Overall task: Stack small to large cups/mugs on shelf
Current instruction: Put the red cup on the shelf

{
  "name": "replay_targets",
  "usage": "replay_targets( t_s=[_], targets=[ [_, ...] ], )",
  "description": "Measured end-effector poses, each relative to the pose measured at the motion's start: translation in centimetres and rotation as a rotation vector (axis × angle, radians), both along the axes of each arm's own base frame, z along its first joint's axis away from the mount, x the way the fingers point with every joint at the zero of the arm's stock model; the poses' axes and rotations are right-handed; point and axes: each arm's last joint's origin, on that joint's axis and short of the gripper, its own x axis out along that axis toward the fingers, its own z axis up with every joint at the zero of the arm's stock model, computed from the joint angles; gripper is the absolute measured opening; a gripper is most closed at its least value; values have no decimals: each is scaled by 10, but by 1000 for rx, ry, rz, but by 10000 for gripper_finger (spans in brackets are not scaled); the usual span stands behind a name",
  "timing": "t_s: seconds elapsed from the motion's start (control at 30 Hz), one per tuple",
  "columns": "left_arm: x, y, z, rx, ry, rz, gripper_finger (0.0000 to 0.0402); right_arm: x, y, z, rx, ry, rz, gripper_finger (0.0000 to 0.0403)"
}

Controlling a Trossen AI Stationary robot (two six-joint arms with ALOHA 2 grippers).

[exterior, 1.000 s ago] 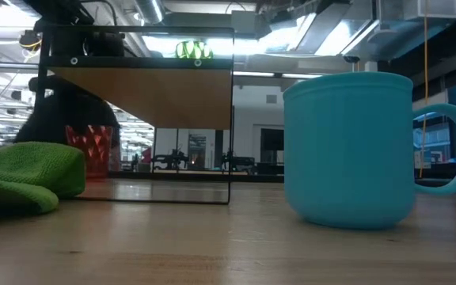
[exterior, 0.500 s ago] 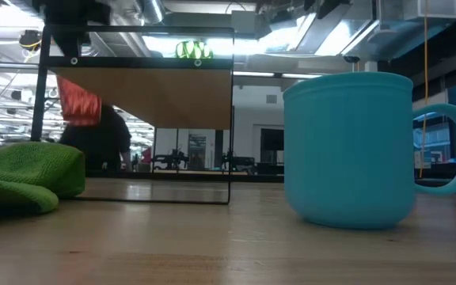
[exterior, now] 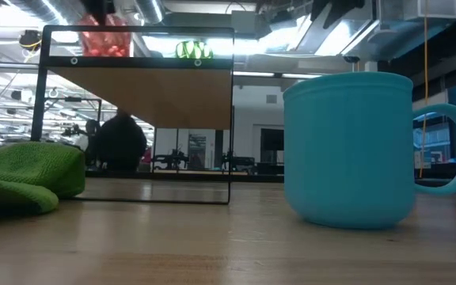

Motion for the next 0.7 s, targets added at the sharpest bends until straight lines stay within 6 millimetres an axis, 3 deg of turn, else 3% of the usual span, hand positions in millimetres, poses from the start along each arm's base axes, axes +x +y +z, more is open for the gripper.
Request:
replay_targets(
  t_s=[0.13,0.33,0.7],
  targets=[
    [30,-11,7,81,15,-73,2,2,1,-2,52,-23,68,265],
    [57,-17,23,173,-14,-206,2,13,1,-21,183,-10,176,265],
    [83,-16,9,225,61,-476,2,28,4,-71,299,110,204,265]
  ],
)
